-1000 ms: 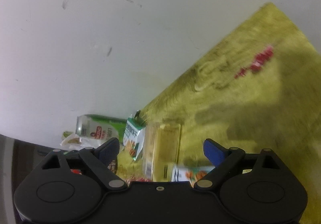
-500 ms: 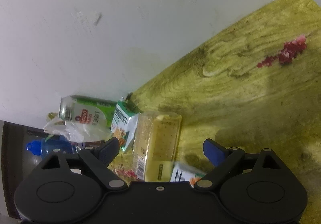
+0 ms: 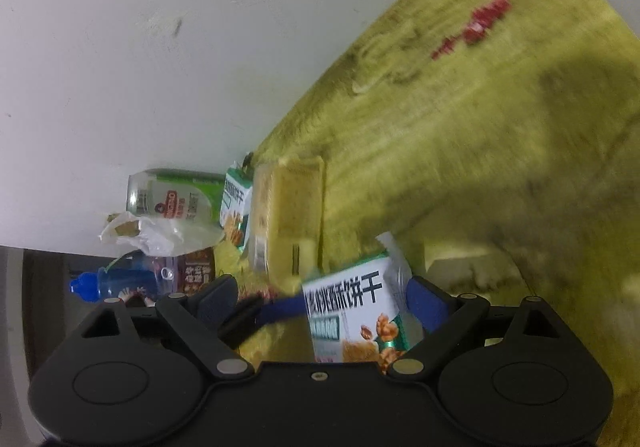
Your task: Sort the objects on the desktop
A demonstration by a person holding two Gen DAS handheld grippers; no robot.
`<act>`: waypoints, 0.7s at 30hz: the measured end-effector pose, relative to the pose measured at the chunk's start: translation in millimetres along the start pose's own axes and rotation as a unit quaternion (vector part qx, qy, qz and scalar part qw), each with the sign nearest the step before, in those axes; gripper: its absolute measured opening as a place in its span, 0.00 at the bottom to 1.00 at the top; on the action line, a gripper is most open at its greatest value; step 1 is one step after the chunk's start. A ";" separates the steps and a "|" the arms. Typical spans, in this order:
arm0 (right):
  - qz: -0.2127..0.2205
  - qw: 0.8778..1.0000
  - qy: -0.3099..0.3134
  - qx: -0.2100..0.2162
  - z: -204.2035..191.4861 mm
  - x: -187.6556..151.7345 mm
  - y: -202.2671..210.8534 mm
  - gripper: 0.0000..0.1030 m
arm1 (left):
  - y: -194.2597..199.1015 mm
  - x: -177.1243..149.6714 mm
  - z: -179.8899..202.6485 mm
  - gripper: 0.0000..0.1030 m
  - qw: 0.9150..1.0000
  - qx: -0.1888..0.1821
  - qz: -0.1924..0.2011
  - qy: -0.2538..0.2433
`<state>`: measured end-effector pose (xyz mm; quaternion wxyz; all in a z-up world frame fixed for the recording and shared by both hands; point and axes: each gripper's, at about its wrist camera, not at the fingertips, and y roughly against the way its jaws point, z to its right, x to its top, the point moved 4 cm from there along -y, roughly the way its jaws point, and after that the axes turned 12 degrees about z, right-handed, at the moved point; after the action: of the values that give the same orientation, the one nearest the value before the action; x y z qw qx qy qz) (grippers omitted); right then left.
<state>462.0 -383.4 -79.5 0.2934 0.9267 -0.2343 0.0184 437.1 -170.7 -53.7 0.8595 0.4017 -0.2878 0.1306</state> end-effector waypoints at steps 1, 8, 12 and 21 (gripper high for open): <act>0.001 1.000 -0.003 0.003 0.7 -1.7 2.5 0.89 | 0.5 0.2 0.2 1.00 1.000 0.002 0.004 -0.002; 0.030 1.000 -0.001 -0.007 5.1 1.6 19.1 0.88 | 28.9 -4.2 9.4 1.00 0.997 0.031 0.018 -0.062; 0.021 0.999 0.007 -0.025 11.4 -3.7 18.2 0.82 | 34.3 -10.4 7.7 0.98 0.997 0.034 0.007 -0.067; -0.002 0.998 0.036 -0.041 14.8 -14.8 7.3 0.60 | 19.4 -16.0 -4.2 0.70 0.999 0.033 -0.007 -0.041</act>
<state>444.0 -390.5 -90.3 0.3396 0.9129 -0.2224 0.0417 417.1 -154.9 -53.5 0.8342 0.4369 -0.3154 0.1174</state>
